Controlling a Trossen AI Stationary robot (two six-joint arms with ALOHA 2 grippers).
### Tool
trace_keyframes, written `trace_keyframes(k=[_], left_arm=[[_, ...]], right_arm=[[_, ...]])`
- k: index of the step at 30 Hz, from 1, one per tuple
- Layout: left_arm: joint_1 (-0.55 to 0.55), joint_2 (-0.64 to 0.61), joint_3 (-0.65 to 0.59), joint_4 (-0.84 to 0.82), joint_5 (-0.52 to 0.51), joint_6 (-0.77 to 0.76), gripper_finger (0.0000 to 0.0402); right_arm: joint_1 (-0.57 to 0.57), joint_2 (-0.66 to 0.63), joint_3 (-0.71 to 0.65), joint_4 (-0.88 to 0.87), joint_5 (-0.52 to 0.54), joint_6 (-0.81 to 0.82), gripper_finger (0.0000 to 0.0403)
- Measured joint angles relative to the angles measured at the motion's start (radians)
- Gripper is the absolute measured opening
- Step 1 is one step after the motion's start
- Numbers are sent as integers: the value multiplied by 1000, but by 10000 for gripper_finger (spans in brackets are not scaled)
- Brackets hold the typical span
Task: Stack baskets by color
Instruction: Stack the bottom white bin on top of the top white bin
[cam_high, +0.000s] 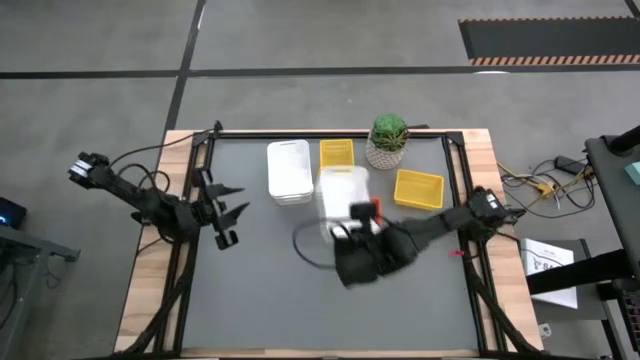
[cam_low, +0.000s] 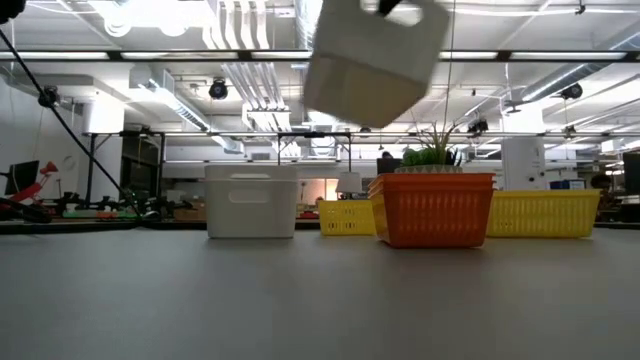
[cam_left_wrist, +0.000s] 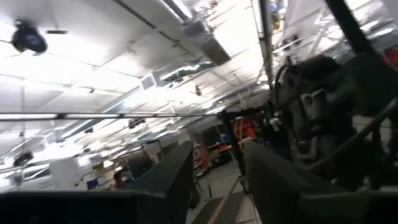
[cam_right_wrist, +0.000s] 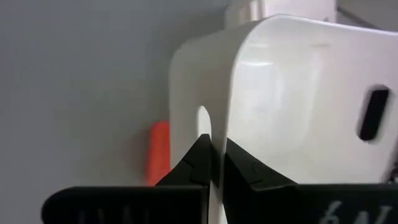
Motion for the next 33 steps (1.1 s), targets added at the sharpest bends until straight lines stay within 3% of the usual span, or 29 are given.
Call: trace_keyframes(k=[12,16,20,33], left_arm=[[0,-77,-39,-11,-41,-17,128],[0,-78,-39,-11,-51,5,128],[0,-78,-39,-10,-59,7,128],[0,-78,-39,-7,-62,35,128]], right_arm=[[-271,0,-1,373,-3,-408,8],[-339,0,-24,525,-98,-499,8],[-397,0,-58,620,-216,-539,8],[-467,2,-210,877,-222,-607,9]])
